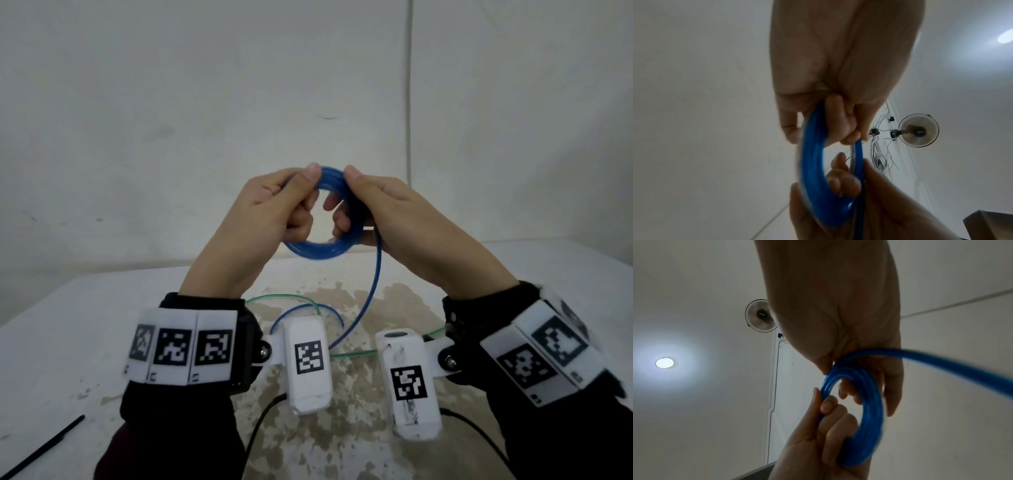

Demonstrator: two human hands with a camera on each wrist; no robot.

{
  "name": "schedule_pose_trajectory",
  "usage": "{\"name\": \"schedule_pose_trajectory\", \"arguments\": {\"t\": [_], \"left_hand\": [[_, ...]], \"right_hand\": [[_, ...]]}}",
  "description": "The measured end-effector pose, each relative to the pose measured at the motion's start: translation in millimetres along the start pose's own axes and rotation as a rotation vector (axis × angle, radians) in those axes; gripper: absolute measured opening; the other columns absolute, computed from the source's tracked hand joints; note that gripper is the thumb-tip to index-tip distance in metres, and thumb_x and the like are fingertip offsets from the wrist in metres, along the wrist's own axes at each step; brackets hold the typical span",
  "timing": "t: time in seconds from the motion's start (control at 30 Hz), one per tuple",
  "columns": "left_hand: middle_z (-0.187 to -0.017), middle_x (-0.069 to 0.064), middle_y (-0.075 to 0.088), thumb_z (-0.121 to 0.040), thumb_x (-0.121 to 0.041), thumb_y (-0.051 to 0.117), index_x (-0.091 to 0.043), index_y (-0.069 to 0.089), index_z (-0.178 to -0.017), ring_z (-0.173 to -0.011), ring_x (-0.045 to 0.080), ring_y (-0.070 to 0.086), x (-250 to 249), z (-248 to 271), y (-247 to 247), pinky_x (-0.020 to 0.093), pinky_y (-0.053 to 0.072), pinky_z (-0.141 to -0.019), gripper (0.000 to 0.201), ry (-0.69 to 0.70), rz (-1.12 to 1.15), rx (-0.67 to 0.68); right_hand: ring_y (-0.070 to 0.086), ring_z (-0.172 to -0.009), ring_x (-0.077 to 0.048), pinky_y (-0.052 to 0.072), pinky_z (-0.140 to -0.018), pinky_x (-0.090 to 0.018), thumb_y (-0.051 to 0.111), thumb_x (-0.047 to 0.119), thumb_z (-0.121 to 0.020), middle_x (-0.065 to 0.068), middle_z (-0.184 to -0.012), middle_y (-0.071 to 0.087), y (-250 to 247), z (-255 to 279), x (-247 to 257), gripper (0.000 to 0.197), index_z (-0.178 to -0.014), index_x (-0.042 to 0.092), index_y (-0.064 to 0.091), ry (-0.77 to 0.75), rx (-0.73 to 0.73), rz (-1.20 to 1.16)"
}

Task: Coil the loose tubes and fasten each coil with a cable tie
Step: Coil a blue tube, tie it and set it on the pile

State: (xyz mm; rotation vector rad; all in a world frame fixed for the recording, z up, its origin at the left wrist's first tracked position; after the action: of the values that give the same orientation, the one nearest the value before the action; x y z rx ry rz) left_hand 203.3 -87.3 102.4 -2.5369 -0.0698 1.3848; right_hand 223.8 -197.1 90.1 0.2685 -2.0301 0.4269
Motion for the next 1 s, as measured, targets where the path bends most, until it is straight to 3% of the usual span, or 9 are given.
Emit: {"name": "schedule_pose_trajectory", "arguments": {"t": [0.07,0.13,0.27,0.4,0.57,0.7,0.83,0.93,1.0], "left_hand": [[-0.050,-0.008,0.022,-0.101,-0.026,0.039,-0.009,0.041,-0.070,-0.046,0.012,0.019,-1.3,-1.7,-4.2,0.021,0.017,-0.048,0.035,0.036,0.047,-0.062],[-0.048,-0.007,0.023,-0.101,-0.027,0.039,-0.008,0.043,-0.069,-0.044,0.012,0.021,1.7,-2.8,-0.9,0.019,0.022,-0.046,0.037,0.007,0.106,-0.042],[-0.044,-0.004,0.027,-0.097,-0.030,0.041,-0.006,0.047,-0.070,-0.041,0.014,0.031,11.6,-0.6,13.8,0.017,0.032,-0.047,0.036,-0.125,0.157,0.113],[-0.045,-0.003,0.023,-0.094,-0.032,0.043,-0.006,0.049,-0.067,-0.041,0.015,0.029,15.4,-1.1,16.0,0.017,0.031,-0.047,0.038,-0.141,0.122,0.121],[-0.043,-0.003,0.022,-0.099,-0.031,0.040,-0.006,0.051,-0.065,-0.039,0.014,0.027,14.4,-3.3,15.3,0.018,0.029,-0.047,0.043,-0.126,0.079,0.089],[-0.043,-0.004,0.023,-0.098,-0.031,0.040,-0.007,0.052,-0.065,-0.039,0.015,0.027,10.7,-2.2,11.9,0.019,0.028,-0.046,0.043,-0.111,0.064,0.090],[-0.044,0.001,0.028,-0.096,-0.031,0.040,-0.007,0.054,-0.065,-0.038,0.017,0.036,14.0,2.8,17.3,0.018,0.035,-0.045,0.042,-0.177,0.083,0.192],[-0.050,-0.003,0.028,-0.100,-0.028,0.036,-0.006,0.050,-0.068,-0.041,0.011,0.023,12.6,4.7,17.5,0.017,0.024,-0.043,0.040,-0.175,0.077,0.197],[-0.056,0.001,0.023,-0.101,-0.028,0.036,-0.005,0.047,-0.071,-0.044,0.010,0.016,8.4,1.1,13.8,0.019,0.016,-0.044,0.038,-0.123,0.112,0.116]], "right_hand": [[0.055,-0.070,-0.016,0.054,-0.083,-0.038,0.031,0.029,-0.104,-0.001,-0.067,0.053,-4.3,-1.0,1.1,0.039,-0.085,0.009,0.059,-0.018,-0.003,-0.035],[0.054,-0.065,-0.014,0.053,-0.086,-0.040,0.031,0.027,-0.104,0.001,-0.063,0.048,-6.3,-1.0,2.1,0.038,-0.083,0.009,0.055,-0.033,0.012,-0.075],[0.043,-0.054,-0.011,0.054,-0.069,-0.028,0.033,0.026,-0.103,0.005,-0.055,0.035,-4.7,-0.5,4.0,0.037,-0.076,0.009,0.051,-0.048,0.018,-0.023],[0.040,-0.051,-0.011,0.051,-0.062,-0.022,0.034,0.026,-0.103,0.001,-0.055,0.031,-5.4,0.2,6.1,0.038,-0.074,0.008,0.050,-0.050,0.003,0.043],[0.045,-0.054,-0.012,0.058,-0.070,-0.033,0.034,0.029,-0.103,0.004,-0.055,0.037,-6.7,0.5,3.8,0.040,-0.078,0.006,0.054,-0.044,0.036,0.047],[0.051,-0.059,-0.012,0.054,-0.078,-0.041,0.032,0.026,-0.104,0.004,-0.059,0.040,-4.7,1.9,5.8,0.035,-0.085,0.005,0.054,-0.065,0.091,0.102],[0.046,-0.057,-0.011,0.051,-0.069,-0.028,0.032,0.024,-0.104,0.009,-0.057,0.040,-0.1,4.5,5.9,0.038,-0.080,0.006,0.055,-0.065,0.162,0.158],[0.048,-0.060,-0.012,0.055,-0.072,-0.039,0.033,0.028,-0.103,0.004,-0.058,0.040,3.5,4.7,-0.7,0.041,-0.088,-0.001,0.057,-0.021,0.191,0.146],[0.052,-0.062,-0.015,0.055,-0.067,-0.035,0.032,0.035,-0.103,0.001,-0.058,0.047,-1.6,1.7,-3.1,0.045,-0.090,0.001,0.059,0.022,0.109,0.072]]}}
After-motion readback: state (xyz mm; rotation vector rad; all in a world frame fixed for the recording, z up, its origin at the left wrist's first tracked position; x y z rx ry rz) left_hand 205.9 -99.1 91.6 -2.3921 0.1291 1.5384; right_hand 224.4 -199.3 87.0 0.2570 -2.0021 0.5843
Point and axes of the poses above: each hand's wrist, its own z-axis away from the middle knuckle, its own y-axis out of the palm, x = y × z, the point moved 8 cm from there along -z, towards the middle knuckle
